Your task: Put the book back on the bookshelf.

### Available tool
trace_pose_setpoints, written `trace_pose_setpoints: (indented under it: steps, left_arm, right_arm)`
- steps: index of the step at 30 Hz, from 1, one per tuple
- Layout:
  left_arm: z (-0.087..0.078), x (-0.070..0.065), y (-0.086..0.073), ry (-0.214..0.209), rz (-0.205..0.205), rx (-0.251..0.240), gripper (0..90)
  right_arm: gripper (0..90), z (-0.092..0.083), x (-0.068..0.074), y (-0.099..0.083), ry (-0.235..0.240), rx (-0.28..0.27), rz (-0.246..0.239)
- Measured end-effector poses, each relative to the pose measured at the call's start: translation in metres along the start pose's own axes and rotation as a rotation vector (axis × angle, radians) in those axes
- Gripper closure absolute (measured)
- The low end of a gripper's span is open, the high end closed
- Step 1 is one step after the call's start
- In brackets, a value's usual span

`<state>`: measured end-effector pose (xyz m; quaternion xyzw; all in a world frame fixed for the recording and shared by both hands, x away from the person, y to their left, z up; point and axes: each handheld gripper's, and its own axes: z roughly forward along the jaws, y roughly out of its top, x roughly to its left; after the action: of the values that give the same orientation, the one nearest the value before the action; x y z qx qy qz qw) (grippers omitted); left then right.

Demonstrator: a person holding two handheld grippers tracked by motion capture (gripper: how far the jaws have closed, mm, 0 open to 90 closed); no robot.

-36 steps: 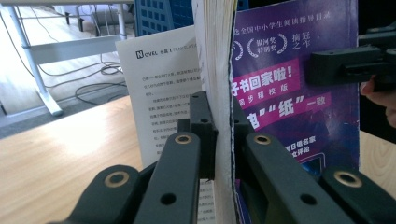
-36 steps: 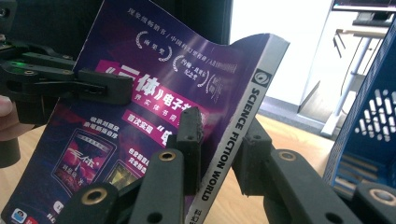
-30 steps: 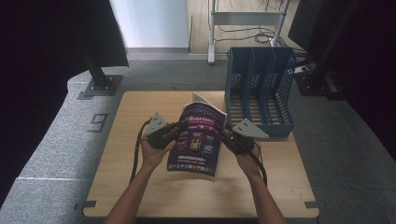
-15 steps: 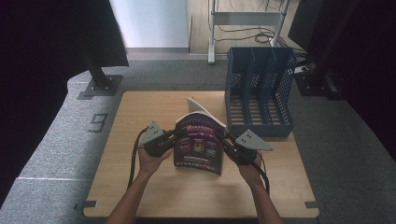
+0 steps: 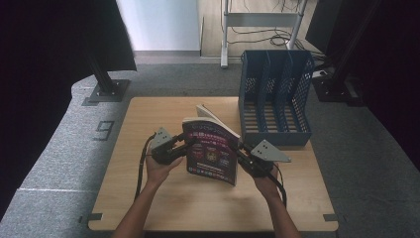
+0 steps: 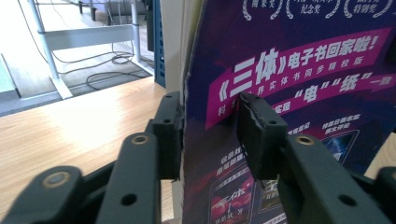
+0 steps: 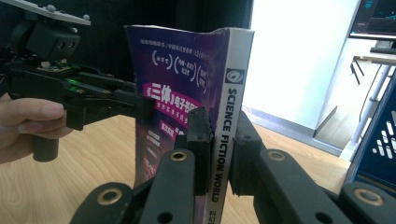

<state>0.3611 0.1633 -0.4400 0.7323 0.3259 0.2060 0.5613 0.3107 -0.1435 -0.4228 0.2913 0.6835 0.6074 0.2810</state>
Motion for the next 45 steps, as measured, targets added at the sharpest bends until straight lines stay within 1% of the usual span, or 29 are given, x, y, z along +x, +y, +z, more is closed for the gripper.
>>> trace_pose_setpoints:
  steps: [1, 2, 3, 4, 5, 6, 10, 15, 18, 20, 21, 23, 26, 27, 28, 31, 33, 34, 35, 38, 42, 44, 45]
  left_arm:
    - [-0.001, 0.001, 0.0, -0.007, -0.008, -0.006, 73.8]
    - [-0.001, 0.002, 0.001, -0.016, -0.016, -0.009, 76.5]
    - [-0.002, 0.003, 0.001, -0.027, -0.03, -0.015, 76.5]
    - [-0.003, 0.005, 0.001, -0.033, -0.032, -0.015, 79.3]
    - [-0.002, 0.004, 0.001, -0.031, -0.029, -0.016, 82.5]
    - [-0.002, 0.004, 0.001, -0.027, -0.026, -0.02, 83.8]
    - [0.001, 0.002, 0.002, -0.008, -0.015, -0.029, 86.1]
    - [0.003, 0.001, 0.006, -0.001, -0.015, -0.041, 86.9]
    - [0.003, 0.001, 0.006, -0.004, -0.011, -0.038, 86.6]
    - [0.003, 0.001, 0.003, -0.007, -0.014, -0.039, 85.3]
    - [0.002, 0.001, 0.001, -0.015, -0.018, -0.05, 84.1]
    - [0.001, 0.002, 0.001, -0.022, -0.022, -0.053, 81.2]
    - [0.002, 0.004, 0.0, -0.02, -0.03, -0.049, 71.4]
    - [0.003, 0.005, 0.0, -0.02, -0.037, -0.044, 68.0]
    - [0.005, 0.007, 0.0, -0.021, -0.044, -0.028, 63.6]
    - [0.011, 0.011, 0.001, -0.033, -0.055, 0.009, 50.9]
    - [0.014, 0.012, 0.002, -0.04, -0.055, 0.016, 45.5]
    - [0.016, 0.013, 0.003, -0.046, -0.056, 0.021, 43.2]
    - [0.017, 0.013, 0.004, -0.047, -0.055, 0.019, 41.7]
    - [0.02, 0.014, 0.007, -0.062, -0.063, 0.024, 42.1]
    - [0.023, 0.013, 0.012, -0.079, -0.048, 0.024, 42.3]
    - [0.024, 0.011, 0.013, -0.089, -0.049, 0.013, 43.1]
    - [0.024, 0.011, 0.014, -0.087, -0.05, 0.017, 43.3]
  right_arm:
    - [80.4, 0.001, 0.0, 0.0, -0.007, 0.005, 0.0]
    - [80.4, 0.001, -0.001, 0.0, -0.01, 0.006, 0.001]
    - [80.4, 0.001, -0.001, 0.0, -0.01, 0.006, 0.001]
    - [80.4, 0.001, -0.001, 0.0, -0.013, 0.006, 0.0]
    - [80.4, 0.002, -0.001, 0.001, -0.014, 0.008, -0.002]
    - [80.4, 0.002, 0.0, 0.001, -0.013, 0.01, -0.001]
    - [80.3, 0.005, 0.002, 0.003, -0.012, 0.009, -0.02]
    - [81.0, 0.005, 0.0, 0.007, -0.018, -0.012, -0.04]
    - [81.0, 0.005, 0.0, 0.007, -0.02, -0.012, -0.047]
    - [80.9, 0.004, 0.0, 0.005, -0.019, -0.008, -0.047]
    - [80.9, 0.003, 0.0, 0.004, -0.017, -0.006, -0.045]
    - [80.9, 0.0, -0.001, 0.002, -0.015, -0.015, -0.035]
    - [80.9, -0.003, -0.004, 0.002, -0.003, -0.018, -0.021]
    - [80.9, -0.003, -0.004, 0.002, -0.001, -0.018, -0.021]
    - [80.9, -0.003, -0.004, 0.001, 0.003, -0.018, -0.021]
    - [81.1, -0.004, -0.002, 0.001, 0.016, -0.016, -0.039]
    - [81.1, -0.004, 0.0, 0.0, 0.031, -0.017, -0.06]
    - [81.1, -0.004, 0.0, -0.001, 0.037, -0.02, -0.063]
    - [81.2, -0.005, 0.0, -0.001, 0.041, -0.022, -0.064]
    - [81.1, -0.006, 0.0, -0.001, 0.05, -0.024, -0.064]
    - [81.1, -0.007, -0.001, -0.001, 0.056, -0.026, -0.053]
    - [81.1, -0.008, -0.002, -0.002, 0.056, -0.027, -0.05]
    - [81.1, -0.008, -0.002, -0.002, 0.057, -0.026, -0.05]
